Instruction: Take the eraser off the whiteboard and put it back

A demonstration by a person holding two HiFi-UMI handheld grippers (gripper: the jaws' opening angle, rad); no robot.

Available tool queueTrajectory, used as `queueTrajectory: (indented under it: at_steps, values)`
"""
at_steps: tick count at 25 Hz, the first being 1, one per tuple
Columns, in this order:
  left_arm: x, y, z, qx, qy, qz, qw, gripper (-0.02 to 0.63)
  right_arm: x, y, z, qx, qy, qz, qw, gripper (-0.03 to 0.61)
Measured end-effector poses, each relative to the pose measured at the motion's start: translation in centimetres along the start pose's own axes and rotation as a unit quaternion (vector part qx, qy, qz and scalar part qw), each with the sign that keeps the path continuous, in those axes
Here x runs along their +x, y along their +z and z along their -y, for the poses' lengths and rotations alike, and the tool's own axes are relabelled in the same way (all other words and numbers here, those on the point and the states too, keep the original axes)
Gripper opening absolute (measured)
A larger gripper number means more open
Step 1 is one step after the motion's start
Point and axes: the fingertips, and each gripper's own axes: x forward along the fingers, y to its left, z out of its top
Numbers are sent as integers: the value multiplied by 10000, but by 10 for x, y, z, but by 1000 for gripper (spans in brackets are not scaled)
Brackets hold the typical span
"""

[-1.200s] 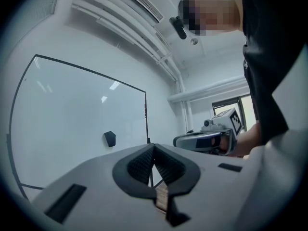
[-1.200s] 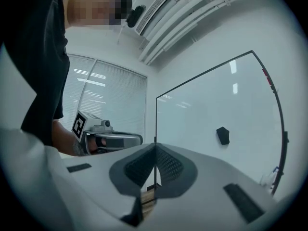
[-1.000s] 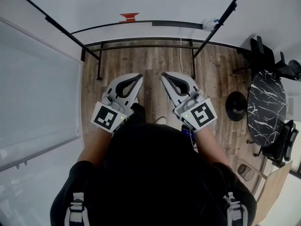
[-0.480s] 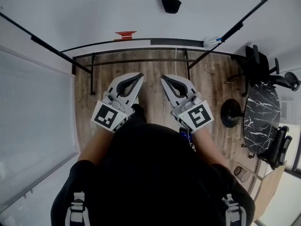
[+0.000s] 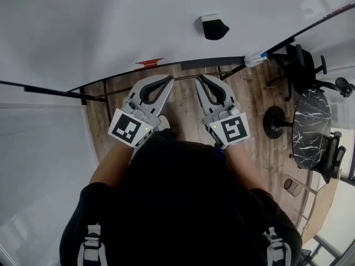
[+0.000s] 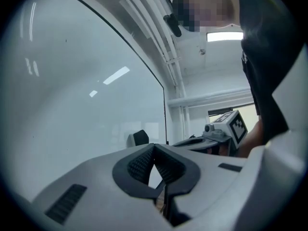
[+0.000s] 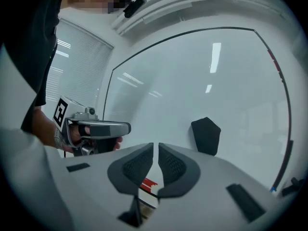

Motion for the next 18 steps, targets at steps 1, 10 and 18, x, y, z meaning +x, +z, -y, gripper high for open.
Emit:
queueTrajectory:
  at_steps: [1,10,18]
  values:
    - [5,-2,-8,-18,-47,3,10000,0,6,-1,5,-1,-124,-19,9999,28]
    - [45,-14,-33,-180,-134,-43,9997,0,30,2,68,-83,-1068,37,9942,103]
    - [61,-14,-33,-254,245,-12,9994,0,56,16,120,-590,-1558,101,9860,270]
